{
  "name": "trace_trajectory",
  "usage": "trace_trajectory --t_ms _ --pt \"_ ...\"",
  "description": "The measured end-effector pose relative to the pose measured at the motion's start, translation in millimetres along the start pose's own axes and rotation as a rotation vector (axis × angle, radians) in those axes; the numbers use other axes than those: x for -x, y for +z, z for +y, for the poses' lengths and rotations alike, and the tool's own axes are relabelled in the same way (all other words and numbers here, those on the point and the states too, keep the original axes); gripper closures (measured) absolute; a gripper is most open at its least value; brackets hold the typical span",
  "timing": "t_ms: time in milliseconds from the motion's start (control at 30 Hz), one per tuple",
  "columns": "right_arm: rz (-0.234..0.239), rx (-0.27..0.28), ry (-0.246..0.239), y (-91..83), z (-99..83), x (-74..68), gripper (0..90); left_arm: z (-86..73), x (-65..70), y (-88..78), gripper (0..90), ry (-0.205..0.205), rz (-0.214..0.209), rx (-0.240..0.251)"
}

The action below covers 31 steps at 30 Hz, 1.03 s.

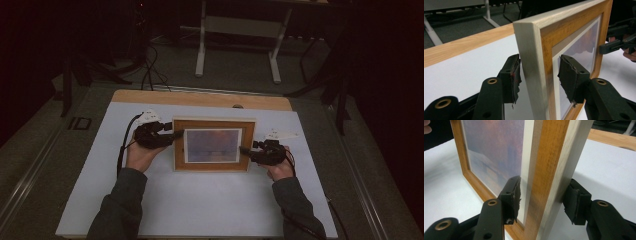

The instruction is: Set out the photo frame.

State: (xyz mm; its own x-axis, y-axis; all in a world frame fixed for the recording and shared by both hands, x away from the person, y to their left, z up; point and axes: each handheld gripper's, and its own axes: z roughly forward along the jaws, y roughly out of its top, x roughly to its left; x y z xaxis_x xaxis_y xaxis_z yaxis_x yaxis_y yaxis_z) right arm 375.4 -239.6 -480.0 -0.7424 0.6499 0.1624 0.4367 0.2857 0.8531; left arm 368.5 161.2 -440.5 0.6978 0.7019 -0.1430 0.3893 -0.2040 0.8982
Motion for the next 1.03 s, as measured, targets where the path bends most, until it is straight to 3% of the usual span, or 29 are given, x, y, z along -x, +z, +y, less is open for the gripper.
trace_trajectory --t_ms 433,667,1033 --pt "-0.012 0.036 0.009 -17.5 1.2 5.2 47.5 -5.8 -5.0 -24.7 49.9 -0.032 0.014 0.037" --pt "-0.025 0.043 0.026 -26.8 -3.4 10.6 47.5 -14.4 -12.0 -38.5 49.8 -0.054 0.046 0.04" --pt "-0.052 0.022 0.053 -35.6 -20.8 20.2 47.4 -48.4 -17.4 -48.9 49.3 -0.072 0.122 -0.046"
